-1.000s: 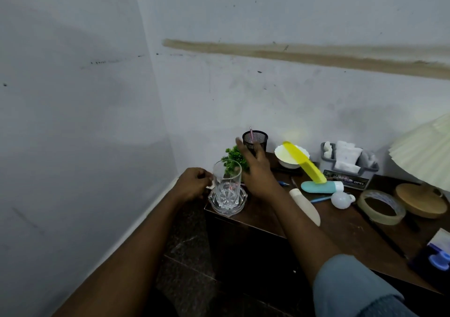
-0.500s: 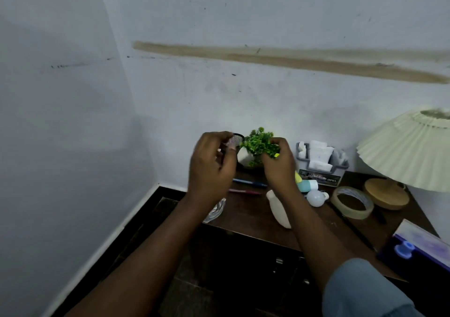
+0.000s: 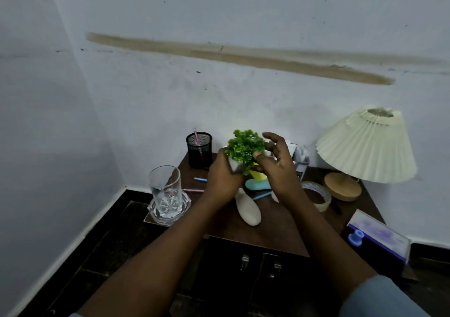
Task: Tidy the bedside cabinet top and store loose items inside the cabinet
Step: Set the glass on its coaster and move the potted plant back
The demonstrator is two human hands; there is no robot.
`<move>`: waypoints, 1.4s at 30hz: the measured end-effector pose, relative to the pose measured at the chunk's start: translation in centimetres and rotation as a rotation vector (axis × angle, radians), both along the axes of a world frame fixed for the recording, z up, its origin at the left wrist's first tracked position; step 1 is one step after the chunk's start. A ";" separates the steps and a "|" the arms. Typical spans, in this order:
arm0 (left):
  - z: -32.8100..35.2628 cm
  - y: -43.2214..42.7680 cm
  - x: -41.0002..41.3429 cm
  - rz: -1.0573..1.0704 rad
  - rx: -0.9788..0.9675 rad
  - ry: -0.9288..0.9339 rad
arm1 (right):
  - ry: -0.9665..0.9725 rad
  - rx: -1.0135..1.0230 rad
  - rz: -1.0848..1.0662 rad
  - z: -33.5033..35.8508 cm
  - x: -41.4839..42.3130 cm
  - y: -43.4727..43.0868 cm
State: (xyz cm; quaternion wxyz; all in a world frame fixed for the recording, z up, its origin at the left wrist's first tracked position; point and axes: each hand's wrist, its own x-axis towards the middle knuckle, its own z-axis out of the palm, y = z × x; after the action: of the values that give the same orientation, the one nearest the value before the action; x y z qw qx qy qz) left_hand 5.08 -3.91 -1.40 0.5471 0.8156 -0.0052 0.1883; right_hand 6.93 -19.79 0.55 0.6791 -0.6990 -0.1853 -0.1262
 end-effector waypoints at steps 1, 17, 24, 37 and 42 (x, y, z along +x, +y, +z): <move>-0.1 0.2 0.2 0.027 -0.070 0.009 | 0.008 0.000 -0.008 -0.2 0.2 -0.3; -1.5 2.9 0.3 0.079 -0.496 0.100 | -0.138 -1.129 -0.404 -3.5 2.2 -0.6; -0.9 2.2 0.0 0.070 -0.536 0.140 | 0.094 -0.864 -0.206 0.0 -1.2 -4.5; -0.6 0.3 1.5 0.151 -0.566 0.081 | 0.257 -1.308 0.043 -0.4 -6.1 -9.3; -1.3 0.5 2.2 0.150 -0.453 0.019 | 0.060 -1.313 -0.149 -0.5 -3.9 -6.8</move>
State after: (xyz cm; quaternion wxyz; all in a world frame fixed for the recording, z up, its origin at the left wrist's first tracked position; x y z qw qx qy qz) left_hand 7.33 -3.37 -2.69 0.7004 0.6720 0.1029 0.2173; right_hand 3.07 -26.55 0.09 0.1060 -0.9820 -0.1559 -0.0139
